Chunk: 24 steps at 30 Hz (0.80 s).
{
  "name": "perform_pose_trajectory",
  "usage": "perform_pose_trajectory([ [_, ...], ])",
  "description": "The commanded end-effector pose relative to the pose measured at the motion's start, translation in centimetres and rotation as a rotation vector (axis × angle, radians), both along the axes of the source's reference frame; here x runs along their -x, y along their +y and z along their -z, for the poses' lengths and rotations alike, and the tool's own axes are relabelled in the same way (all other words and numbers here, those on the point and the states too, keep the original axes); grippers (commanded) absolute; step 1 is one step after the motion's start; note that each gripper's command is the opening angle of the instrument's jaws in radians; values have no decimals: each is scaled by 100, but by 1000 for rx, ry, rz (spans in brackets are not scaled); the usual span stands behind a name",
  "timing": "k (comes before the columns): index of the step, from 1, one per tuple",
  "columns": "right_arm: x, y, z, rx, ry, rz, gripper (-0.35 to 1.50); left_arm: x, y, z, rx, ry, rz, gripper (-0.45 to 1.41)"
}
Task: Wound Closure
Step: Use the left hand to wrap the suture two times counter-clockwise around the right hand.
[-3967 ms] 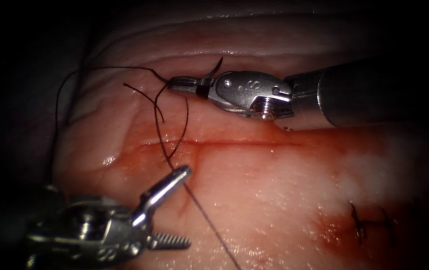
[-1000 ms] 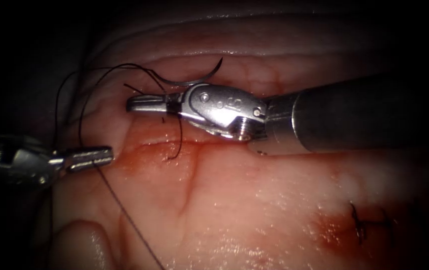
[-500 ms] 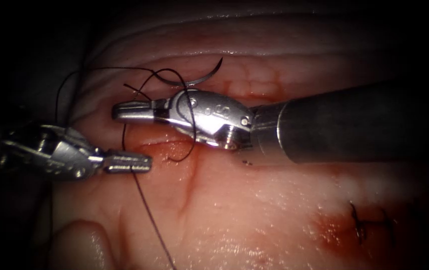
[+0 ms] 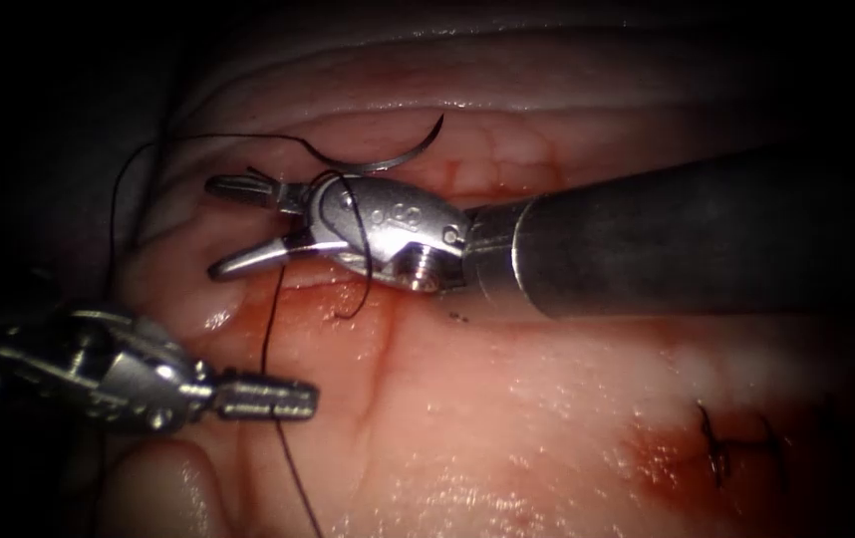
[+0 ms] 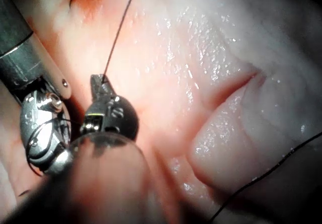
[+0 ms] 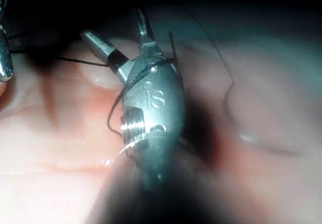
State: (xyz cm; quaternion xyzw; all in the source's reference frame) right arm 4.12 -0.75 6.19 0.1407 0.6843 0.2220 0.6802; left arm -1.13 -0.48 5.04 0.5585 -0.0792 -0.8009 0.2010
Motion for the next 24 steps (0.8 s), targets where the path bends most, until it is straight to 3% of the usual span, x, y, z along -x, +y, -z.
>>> perform_pose_trajectory([
  [1, -4, -10, -11, 13, -16, 15, 101, 2, 8, 1, 14, -20, 40, -45],
  [5, 2, -19, -17, 22, -40, 51, 78, 2, 24, 14, 31, -42, 67, -45],
  [11, 7, -24, -16, 24, -38, 61, 71, 5, 46, 14, 40, -58, 57, -45],
  [13, 13, -28, -13, 25, -35, 75, 71, -3, 71, 2, 26, -80, 65, -45],
  [14, 15, -30, -12, 27, -26, 92, 52, -8, 86, -7, 19, -102, 68, -45],
  [15, 15, -30, -12, 27, -26, 92, 52, -8, 86, -7, 19, -102, 68, -45],
  [16, 14, -33, -13, 30, -18, 109, 34, -11, 97, -16, 14, -128, 62, -45],
  [20, 12, -37, -14, 35, -4, 128, 36, -13, 118, -38, -14, -190, 37, -45],
  [24, 10, -41, -14, 14, 29, 162, 22, -17, 131, -67, -65, -247, 15, -45],
])
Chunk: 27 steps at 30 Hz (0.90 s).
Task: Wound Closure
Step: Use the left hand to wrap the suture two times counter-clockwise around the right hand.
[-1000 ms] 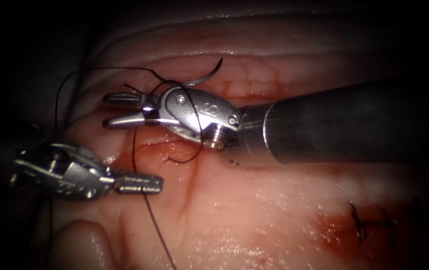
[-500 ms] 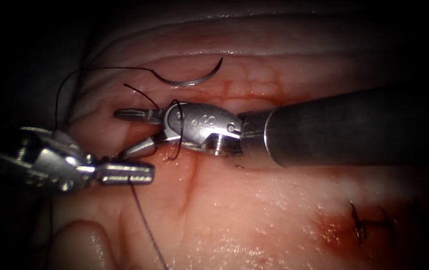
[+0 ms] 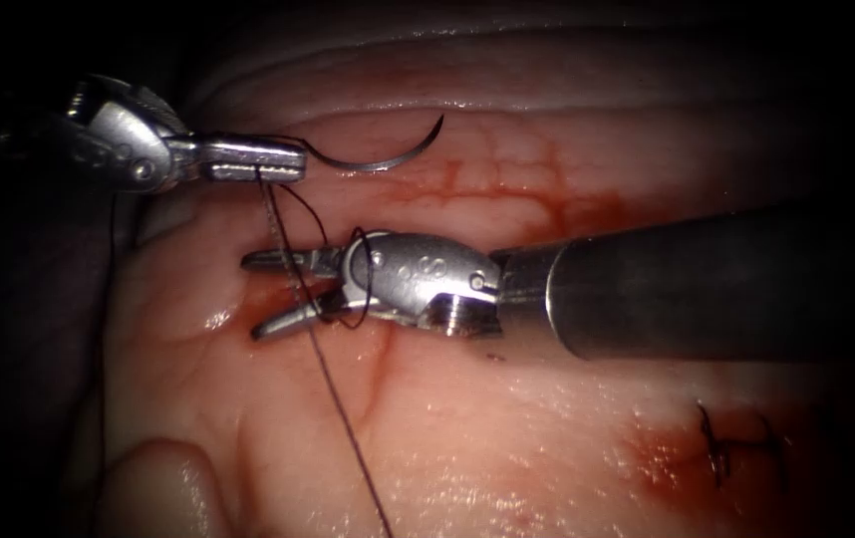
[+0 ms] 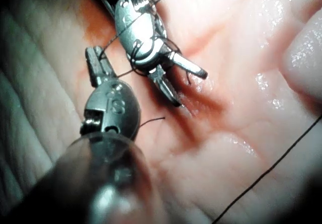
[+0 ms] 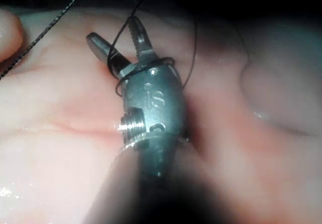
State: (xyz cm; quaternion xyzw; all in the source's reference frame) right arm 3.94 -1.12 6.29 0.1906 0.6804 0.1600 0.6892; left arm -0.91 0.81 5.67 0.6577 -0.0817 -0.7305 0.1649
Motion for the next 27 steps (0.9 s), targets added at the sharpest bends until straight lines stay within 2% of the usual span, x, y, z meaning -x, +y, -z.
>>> perform_pose_trajectory([
  [1, -8, -5, -4, -10, 11, 9, 19, 4, 4, -13, -8, -13, -8, -45],
  [2, -8, -4, -4, -37, 32, 30, 14, -1, 7, -31, -39, -52, -33, -45],
  [4, -8, -3, -4, -43, 44, 29, 14, -3, 7, -36, -40, -59, -39, -45],
  [10, -5, 3, -5, -125, 157, 10, 14, -20, -3, -66, -74, -124, -104, -45],
  [15, 8, 16, -10, -243, 269, -42, 12, -43, -12, -77, -75, -117, -90, -45],
  [20, 13, 20, -14, -318, 343, -65, 12, -47, -24, -88, -73, -92, -81, -45],
  [27, 20, 32, -8, -374, 394, -116, 10, -43, -55, -112, -81, -60, -69, -45],
])
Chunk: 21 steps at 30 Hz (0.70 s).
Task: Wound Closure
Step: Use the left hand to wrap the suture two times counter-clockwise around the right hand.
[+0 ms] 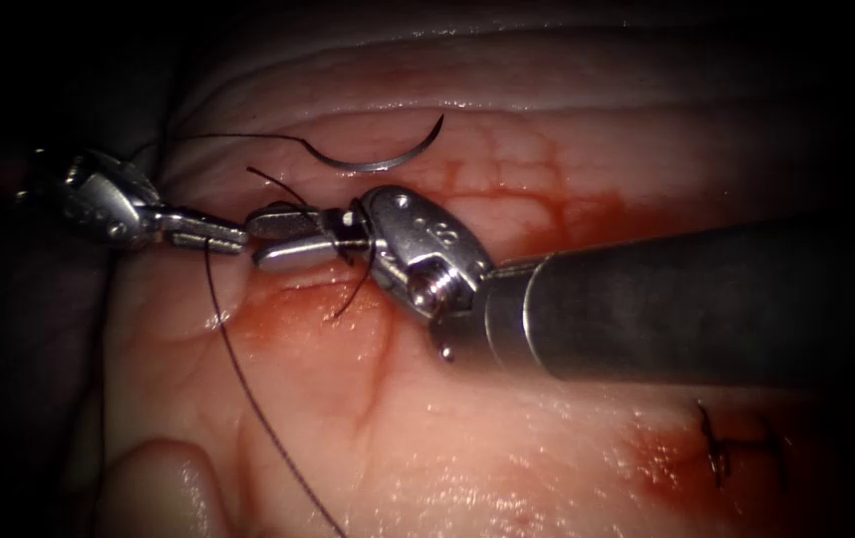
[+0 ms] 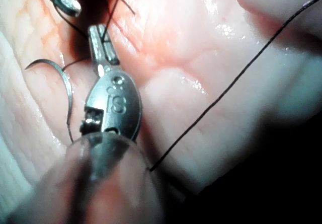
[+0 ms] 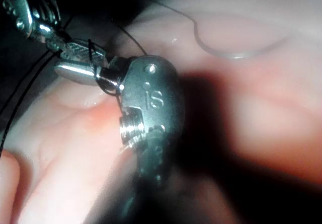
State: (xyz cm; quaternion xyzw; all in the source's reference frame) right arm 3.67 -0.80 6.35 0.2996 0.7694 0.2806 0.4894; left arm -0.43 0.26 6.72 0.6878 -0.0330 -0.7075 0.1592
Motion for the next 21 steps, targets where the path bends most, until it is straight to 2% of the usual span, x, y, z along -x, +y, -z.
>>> perform_pose_trajectory([
  [1, -8, 1, -2, -12, 9, -9, 14, 7, -4, -8, 4, 2, 1, -45],
  [3, -9, 1, 0, -28, -5, -24, 21, 11, -13, -12, -3, 11, 6, -45],
  [4, -11, 1, -1, -43, -30, -50, 31, 13, -18, -12, -5, 13, 8, -45],
  [5, -11, 1, -1, -43, -30, -50, 31, 13, -18, -12, -5, 13, 8, -45],
  [7, -13, 1, -2, -56, -59, -75, 52, 16, -24, -10, -8, 16, 10, -45],
  [10, -15, -2, -4, -36, -197, -203, 83, 25, -37, 1, -5, 19, 14, -45],
  [11, -15, -2, -4, -36, -197, -203, 83, 25, -37, 1, -5, 19, 14, -45],
  [12, -14, -3, -4, -19, -227, -227, 83, 28, -41, 4, -5, 20, 16, -45],
  [13, -12, -6, -5, 12, -304, -266, 81, 31, -45, 9, -6, 21, 18, -45],
  [14, -12, -6, -5, 12, -304, -266, 81, 31, -45, 9, -6, 21, 18, -45],
  [15, -11, -9, -6, 39, -404, -321, 81, 37, -48, 17, -8, 23, 22, -45],
  [18, -10, -10, -6, 45, -452, -356, 81, 41, -50, 21, -10, 25, 25, -45],
  [21, -11, -13, -7, 54, -530, -404, 73, 46, -51, 23, -10, 27, 33, -45],
])
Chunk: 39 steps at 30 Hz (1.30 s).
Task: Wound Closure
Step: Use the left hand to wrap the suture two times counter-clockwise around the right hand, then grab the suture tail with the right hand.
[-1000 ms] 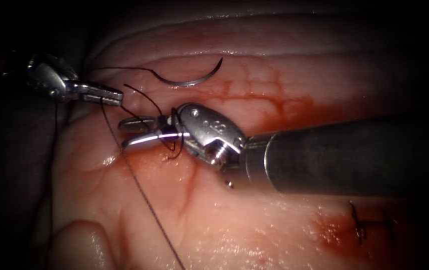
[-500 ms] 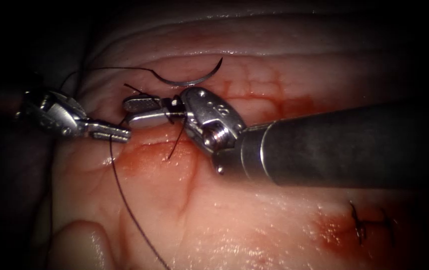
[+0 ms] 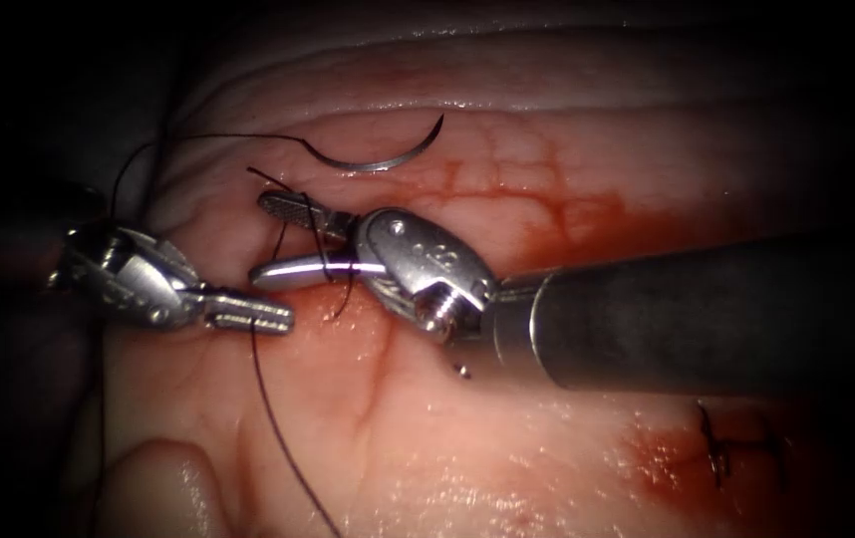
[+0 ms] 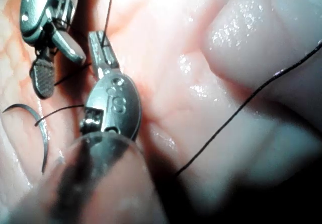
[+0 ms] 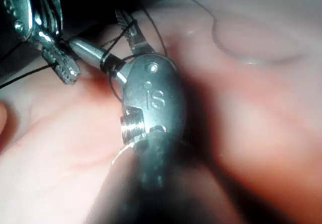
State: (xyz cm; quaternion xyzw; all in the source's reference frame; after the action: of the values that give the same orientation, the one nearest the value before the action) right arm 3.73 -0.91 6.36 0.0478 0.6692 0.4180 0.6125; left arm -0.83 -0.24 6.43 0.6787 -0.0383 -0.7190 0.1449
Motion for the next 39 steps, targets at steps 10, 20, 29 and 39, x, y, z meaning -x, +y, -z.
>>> perform_pose_trajectory([
  [10, -4, 3, -7, -44, -190, -122, 54, 3, 11, -5, -4, 10, 68, -45],
  [20, -17, 7, -17, -51, -385, -128, 94, -2, 36, -10, -20, 27, 109, -45],
  [29, -36, 7, -37, -75, -485, -49, 19, -4, 42, -20, -24, 35, 119, -45],
  [39, -38, -4, -16, -74, -432, -68, -35, -7, 43, -19, -26, 39, 121, -45],
])
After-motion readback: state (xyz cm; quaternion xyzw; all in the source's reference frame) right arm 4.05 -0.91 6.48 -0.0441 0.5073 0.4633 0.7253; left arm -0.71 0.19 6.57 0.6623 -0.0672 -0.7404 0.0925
